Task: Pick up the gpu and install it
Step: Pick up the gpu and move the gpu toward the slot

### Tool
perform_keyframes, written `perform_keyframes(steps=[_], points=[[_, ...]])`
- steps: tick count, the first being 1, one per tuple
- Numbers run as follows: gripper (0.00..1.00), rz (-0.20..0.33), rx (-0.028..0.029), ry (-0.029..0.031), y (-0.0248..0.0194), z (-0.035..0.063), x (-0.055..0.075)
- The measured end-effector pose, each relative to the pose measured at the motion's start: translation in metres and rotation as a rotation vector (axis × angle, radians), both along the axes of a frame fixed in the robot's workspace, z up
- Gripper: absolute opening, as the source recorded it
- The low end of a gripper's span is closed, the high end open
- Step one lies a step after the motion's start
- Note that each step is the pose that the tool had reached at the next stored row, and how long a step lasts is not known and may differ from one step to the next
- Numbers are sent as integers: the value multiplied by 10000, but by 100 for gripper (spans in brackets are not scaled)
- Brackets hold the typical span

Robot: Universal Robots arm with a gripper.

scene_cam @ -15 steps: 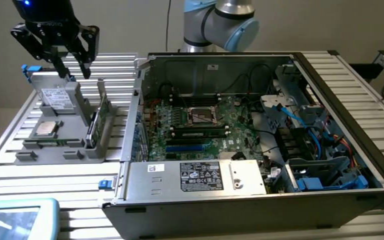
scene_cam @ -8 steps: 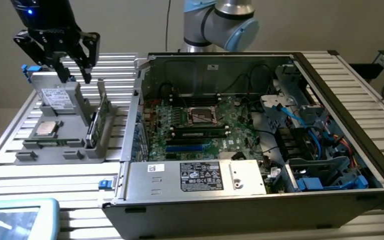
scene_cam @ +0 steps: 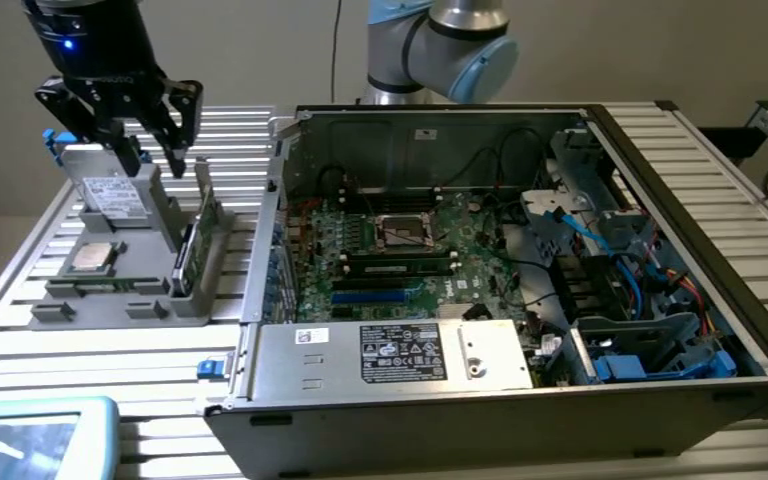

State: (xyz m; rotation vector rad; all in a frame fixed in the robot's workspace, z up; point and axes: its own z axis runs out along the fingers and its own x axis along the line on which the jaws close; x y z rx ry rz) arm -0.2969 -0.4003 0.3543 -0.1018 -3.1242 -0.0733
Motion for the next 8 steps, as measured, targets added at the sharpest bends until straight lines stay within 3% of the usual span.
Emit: perform_keyframes(steps=[5, 8], points=[[54, 3, 1, 28, -1, -64, -26], [54, 2, 2, 136, -2, -91, -27]])
